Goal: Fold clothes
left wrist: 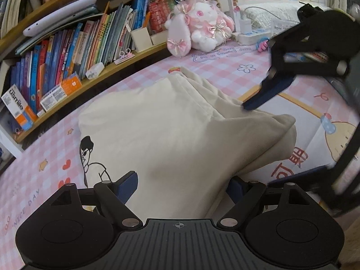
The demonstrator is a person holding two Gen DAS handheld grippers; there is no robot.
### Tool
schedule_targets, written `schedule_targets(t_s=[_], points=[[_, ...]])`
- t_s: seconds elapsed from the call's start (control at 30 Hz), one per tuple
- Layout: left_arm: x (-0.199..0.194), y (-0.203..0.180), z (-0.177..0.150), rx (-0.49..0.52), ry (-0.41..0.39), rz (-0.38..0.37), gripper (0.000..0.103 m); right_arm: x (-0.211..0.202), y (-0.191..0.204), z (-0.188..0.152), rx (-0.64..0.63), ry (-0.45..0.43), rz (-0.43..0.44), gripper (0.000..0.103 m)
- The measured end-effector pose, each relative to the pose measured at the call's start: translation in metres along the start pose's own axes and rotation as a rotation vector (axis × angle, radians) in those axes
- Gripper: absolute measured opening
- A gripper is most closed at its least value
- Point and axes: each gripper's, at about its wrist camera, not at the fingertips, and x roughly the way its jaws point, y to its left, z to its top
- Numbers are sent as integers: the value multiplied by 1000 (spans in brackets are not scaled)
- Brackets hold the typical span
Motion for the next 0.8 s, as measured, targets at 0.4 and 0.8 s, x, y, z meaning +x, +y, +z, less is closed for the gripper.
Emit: schedule_targets(t_s=[0.4, 0.8], points=[[-10, -22, -47, 312, 14, 200, 51, 21, 15, 1, -197, 28, -146, 15], [-3, -14, -81, 590, 7, 302, 35, 23, 4, -5, -194, 65, -148, 15]])
